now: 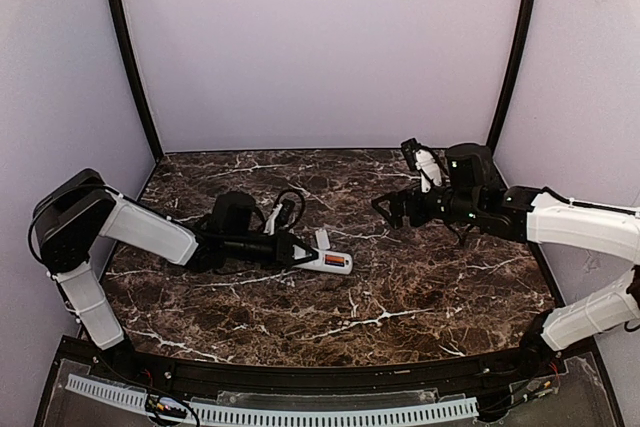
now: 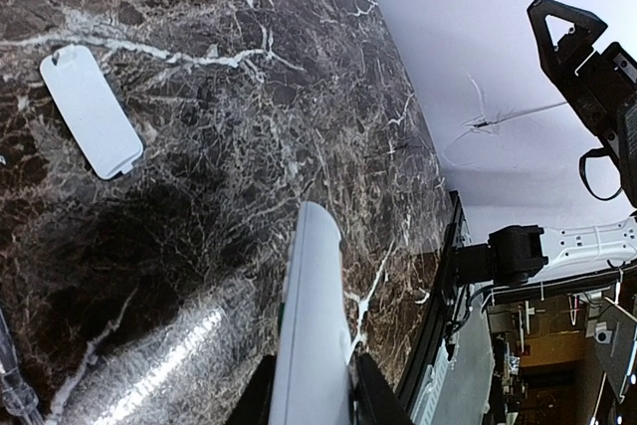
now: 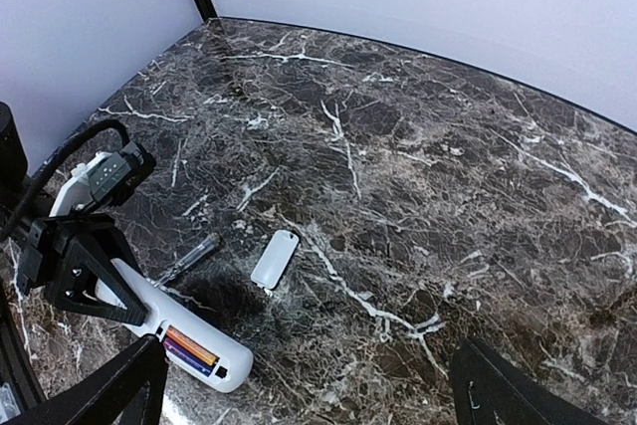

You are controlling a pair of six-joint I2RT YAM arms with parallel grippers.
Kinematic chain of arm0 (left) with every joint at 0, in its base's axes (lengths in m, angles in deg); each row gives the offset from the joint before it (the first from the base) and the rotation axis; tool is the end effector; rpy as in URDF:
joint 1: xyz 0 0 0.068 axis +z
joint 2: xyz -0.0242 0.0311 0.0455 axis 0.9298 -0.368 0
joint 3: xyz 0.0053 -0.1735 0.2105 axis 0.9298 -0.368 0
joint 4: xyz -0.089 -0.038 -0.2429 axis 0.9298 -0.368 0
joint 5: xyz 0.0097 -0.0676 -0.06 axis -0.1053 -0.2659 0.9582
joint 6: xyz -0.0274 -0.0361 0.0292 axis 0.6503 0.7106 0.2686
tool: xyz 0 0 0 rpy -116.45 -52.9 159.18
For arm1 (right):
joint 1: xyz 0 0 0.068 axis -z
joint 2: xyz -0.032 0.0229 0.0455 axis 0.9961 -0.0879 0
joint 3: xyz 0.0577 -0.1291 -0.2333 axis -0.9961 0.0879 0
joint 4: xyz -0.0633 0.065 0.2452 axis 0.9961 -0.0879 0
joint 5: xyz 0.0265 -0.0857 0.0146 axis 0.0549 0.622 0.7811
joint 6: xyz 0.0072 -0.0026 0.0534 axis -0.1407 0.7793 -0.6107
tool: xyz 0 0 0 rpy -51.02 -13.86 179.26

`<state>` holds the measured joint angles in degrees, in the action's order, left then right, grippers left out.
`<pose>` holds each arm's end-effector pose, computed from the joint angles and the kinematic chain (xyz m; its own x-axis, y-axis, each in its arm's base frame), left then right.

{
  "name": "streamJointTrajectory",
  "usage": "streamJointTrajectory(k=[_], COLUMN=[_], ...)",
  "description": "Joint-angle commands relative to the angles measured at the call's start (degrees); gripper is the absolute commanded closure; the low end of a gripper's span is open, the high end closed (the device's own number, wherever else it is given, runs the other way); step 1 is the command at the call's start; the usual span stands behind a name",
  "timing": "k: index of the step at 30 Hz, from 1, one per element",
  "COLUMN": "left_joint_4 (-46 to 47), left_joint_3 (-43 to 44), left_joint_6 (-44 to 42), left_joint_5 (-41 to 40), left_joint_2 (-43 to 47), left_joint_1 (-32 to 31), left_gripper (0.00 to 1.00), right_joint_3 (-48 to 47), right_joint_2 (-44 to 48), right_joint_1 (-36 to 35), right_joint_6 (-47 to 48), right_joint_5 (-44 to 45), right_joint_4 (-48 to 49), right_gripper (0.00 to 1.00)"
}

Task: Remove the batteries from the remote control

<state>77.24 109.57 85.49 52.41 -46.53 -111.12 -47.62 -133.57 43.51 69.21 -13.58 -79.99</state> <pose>0.2402 -0.2477 0.1624 -0.8690 -0.0184 -0.4944 0.4489 0.3911 -0.8035 0.2127 0.1890 0.2764 -0.4532 -0.1082 -0.8848 -0.5952 0.7757 0.2100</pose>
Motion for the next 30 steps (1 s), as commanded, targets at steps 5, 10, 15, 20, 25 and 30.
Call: streamJointTrajectory(k=[5,10,15,20,25,30], left_joint_4=[6.1,5.9,3.1,-1.0,-8.2,-15.9], left_joint_3=[1.1,0.8,0.1,-1.0,-0.3,1.8], left_joint_6=[2.9,2.4,0.7,-2.2,-6.0,-11.2], left_joint_5=[1.7,2.3,2.3,0.5,-2.2,-5.0], left_joint_2=[-4.8,-6.3,-5.9,-3.2,-0.2,2.0], left_joint_1=[-1.4,-1.4,-1.5,-1.4,-1.4,-1.4], left_gripper=[0.98,0.93,0.84,0.68,0.56,0.46], right_joint_3=[2.4,1.7,0.0,-2.3,-3.9,-3.8], right_joint_2=[1.5,-0.3,-2.9,-6.0,-7.8,-7.4], right_joint_1=[1.9,2.6,3.2,3.5,3.6,3.6], right_joint_6=[-4.0,-4.3,-4.5,-4.7,-4.6,-4.8], right_joint_5=[-0.7,-1.0,-2.1,-3.5,-4.3,-3.9], right_joint_4=[1.1,1.0,2.5,3.2,3.3,3.3], right_gripper=[0.01,0.01,0.01,0.01,0.01,0.01])
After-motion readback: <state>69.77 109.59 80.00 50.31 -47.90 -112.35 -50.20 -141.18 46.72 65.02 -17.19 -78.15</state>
